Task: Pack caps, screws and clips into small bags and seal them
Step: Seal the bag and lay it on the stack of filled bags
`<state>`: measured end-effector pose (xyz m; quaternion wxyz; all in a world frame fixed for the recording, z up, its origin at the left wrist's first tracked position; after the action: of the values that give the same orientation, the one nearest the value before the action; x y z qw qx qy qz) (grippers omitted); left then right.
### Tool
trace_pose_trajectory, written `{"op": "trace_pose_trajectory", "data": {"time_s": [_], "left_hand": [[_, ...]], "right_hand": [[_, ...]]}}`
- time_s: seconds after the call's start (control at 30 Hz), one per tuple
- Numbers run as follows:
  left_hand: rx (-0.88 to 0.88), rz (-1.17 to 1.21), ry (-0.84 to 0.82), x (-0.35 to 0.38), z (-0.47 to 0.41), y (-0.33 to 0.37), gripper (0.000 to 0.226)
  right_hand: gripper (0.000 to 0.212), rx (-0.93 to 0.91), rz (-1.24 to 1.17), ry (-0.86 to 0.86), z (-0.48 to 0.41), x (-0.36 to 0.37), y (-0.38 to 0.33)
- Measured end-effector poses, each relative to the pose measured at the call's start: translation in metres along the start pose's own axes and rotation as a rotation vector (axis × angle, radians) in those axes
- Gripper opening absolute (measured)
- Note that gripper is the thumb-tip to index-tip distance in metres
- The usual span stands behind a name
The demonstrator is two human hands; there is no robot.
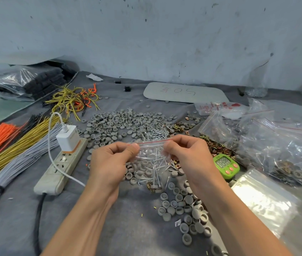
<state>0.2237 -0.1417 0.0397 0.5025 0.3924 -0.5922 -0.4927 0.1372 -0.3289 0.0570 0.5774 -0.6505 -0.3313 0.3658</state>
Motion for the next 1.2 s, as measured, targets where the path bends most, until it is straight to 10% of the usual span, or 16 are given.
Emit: {"op": "trace_pose_trajectory", "data": {"time_s": [0.77,0.97,1.2], "left_hand": [[-0.027,0.002,-0.136,0.024,0.007,-0.001,0.02],[-0.095,0.282,-0.18,0.026,0.007,0.001,0.02],[-0.171,-0.123,-0.273,0.026,0.009,-0.017,0.02]], "right_hand": [[0.014,0.051,-0.214,-0.08,-0.001,0.009,0.008],[0.029,0.062,0.333,-0.489,0.014,0.041,0.023],[0.016,0.073,0.206,-0.2,0.001,0.023,0.025]]}}
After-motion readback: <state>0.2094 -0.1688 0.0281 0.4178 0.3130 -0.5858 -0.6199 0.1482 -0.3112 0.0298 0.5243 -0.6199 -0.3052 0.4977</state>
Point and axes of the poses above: each hand's wrist, its own z-axis away from the middle knuckle, its own x-axis out of the palm, y = z × x, the point moved 9 cm from there along -z, towards the middle knuckle, and after that the axes turned 4 degrees about z, right-handed, at the moved point
